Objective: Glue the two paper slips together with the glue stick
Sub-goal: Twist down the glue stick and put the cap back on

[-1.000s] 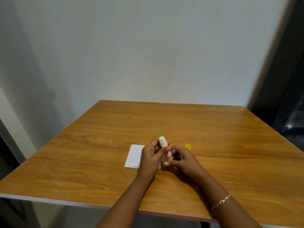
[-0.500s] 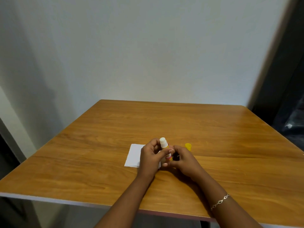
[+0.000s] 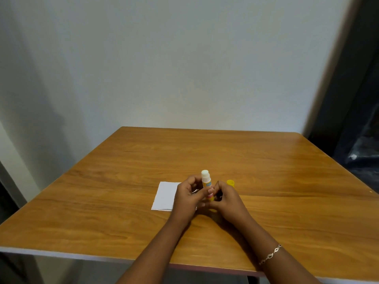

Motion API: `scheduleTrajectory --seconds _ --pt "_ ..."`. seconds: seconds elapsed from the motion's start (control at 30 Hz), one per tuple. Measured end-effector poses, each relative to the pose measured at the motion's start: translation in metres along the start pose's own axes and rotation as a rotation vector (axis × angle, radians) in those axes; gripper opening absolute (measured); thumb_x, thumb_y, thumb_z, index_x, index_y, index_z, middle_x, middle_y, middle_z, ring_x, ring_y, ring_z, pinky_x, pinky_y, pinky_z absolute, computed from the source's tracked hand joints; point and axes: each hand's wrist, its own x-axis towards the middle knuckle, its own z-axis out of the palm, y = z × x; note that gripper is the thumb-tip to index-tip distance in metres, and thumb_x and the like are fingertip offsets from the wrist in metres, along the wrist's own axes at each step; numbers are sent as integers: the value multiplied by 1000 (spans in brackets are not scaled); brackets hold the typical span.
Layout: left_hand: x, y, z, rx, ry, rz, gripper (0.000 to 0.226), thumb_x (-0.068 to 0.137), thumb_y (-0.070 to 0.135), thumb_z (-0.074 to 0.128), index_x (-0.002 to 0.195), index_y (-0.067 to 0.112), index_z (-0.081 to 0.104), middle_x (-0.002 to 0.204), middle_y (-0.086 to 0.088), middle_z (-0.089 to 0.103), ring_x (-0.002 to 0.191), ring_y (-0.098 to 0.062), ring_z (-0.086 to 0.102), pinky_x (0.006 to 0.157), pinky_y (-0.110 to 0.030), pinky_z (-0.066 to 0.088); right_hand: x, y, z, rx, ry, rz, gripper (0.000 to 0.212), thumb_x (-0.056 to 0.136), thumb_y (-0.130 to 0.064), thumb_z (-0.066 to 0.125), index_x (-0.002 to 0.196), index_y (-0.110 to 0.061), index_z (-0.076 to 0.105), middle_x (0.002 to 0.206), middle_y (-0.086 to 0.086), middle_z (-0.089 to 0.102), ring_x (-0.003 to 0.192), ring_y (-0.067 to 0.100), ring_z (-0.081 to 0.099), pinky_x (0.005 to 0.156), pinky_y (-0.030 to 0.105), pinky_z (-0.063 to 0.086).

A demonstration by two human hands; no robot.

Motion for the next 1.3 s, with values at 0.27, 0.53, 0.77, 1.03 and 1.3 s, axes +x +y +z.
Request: scheduleTrajectory --seconds 0.27,0.53,0.77,1.03,1.3 --pt "0 2 -2 32 73 91 14 76 1 67 86 10 62 74 -2 62 64 -4 57 61 -14 47 -1 2 -27 5 140 -5 34 67 7 71 79 -20 54 72 0 55 62 4 52 58 9 42" --pt "2 -5 -5 158 92 107 17 74 18 72 90 18 64 85 3 63 78 -5 55 69 -17 45 24 18 -40 -361 273 166 45 65 -13 79 105 -8 60 102 5 58 93 23 58 87 36 44" --pt "1 -8 -6 221 101 99 16 76 15 70 90 19 64 86 5 63 77 -2 53 68 -15 44 22 15 -37 -284 365 100 17 72 -7 72 85 -11 62 79 8 65 72 21 61 68 28 44" --pt "2 -7 -5 226 125 101 25 75 15 70 89 34 63 94 7 66 88 -2 59 73 -15 48 5 -16 -40 -5 179 -138 40 70 1 72 92 -30 60 83 -6 59 72 13 56 69 25 48" --pt "0 -4 -3 224 119 83 25 77 16 69 90 36 61 94 8 64 91 -8 59 72 -14 48 7 -37 -39 -117 141 -250 32 72 1 69 86 -28 65 90 -13 64 82 -5 59 70 15 49"
